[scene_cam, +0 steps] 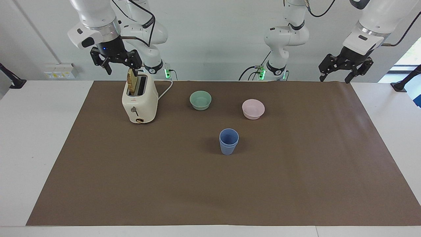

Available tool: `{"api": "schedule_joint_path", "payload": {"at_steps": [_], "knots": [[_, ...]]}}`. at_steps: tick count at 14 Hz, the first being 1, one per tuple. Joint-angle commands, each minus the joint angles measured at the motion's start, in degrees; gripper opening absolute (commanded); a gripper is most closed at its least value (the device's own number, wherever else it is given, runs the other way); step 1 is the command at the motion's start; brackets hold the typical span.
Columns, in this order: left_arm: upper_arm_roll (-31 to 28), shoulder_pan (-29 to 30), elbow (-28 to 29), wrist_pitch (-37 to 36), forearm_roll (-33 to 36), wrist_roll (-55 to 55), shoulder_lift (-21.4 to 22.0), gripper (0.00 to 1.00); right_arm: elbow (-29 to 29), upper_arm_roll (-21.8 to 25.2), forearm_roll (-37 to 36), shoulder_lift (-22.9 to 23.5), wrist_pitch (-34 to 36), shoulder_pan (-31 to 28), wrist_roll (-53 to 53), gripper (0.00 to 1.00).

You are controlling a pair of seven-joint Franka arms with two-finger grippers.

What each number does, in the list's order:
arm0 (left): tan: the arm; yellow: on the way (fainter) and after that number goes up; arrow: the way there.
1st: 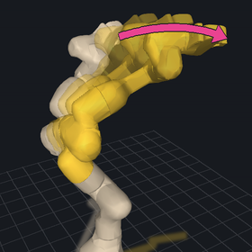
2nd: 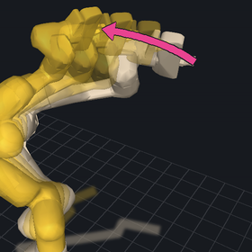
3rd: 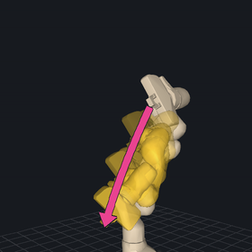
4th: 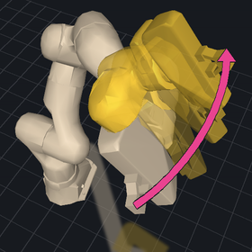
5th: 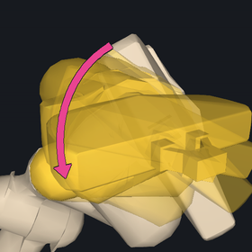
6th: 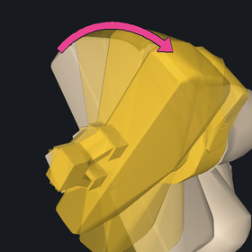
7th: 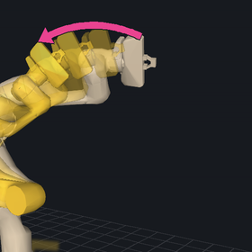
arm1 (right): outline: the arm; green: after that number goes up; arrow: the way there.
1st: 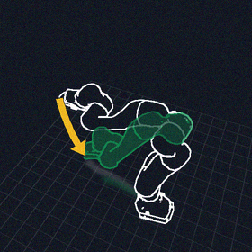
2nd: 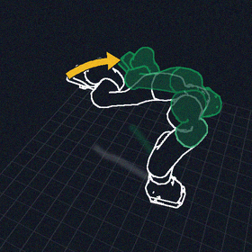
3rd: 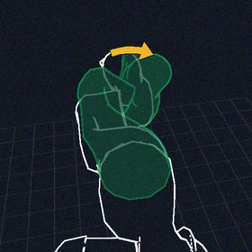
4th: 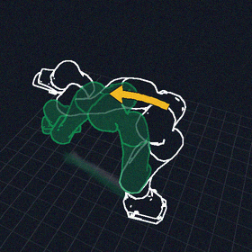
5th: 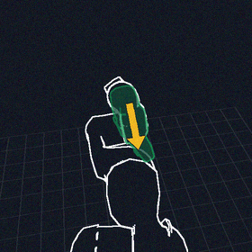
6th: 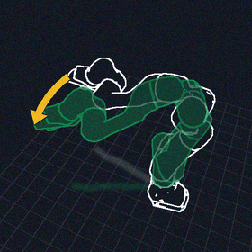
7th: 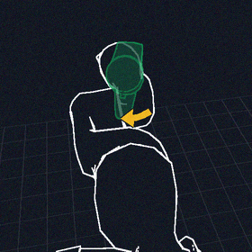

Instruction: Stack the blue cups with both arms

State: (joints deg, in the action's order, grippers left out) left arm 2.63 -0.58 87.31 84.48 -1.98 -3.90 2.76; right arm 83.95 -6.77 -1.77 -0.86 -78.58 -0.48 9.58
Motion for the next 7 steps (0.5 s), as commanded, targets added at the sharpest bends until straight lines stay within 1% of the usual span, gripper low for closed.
{"api": "schedule_joint_path", "payload": {"at_steps": [1, 7], "knots": [[0.36, 0.75, 1.11, -0.54, -0.74, -0.41, 1.29, 1.0, 1.48, 0.0, 1.42, -1.17, -0.69, -0.75, -1.85, 1.0], [0.36, 0.75, 1.11, -0.54, -0.74, -0.41, 1.29, 1.0, 1.48, 0.09, 1.51, -1.08, -1.57, -0.75, -1.32, 1.0]]}}
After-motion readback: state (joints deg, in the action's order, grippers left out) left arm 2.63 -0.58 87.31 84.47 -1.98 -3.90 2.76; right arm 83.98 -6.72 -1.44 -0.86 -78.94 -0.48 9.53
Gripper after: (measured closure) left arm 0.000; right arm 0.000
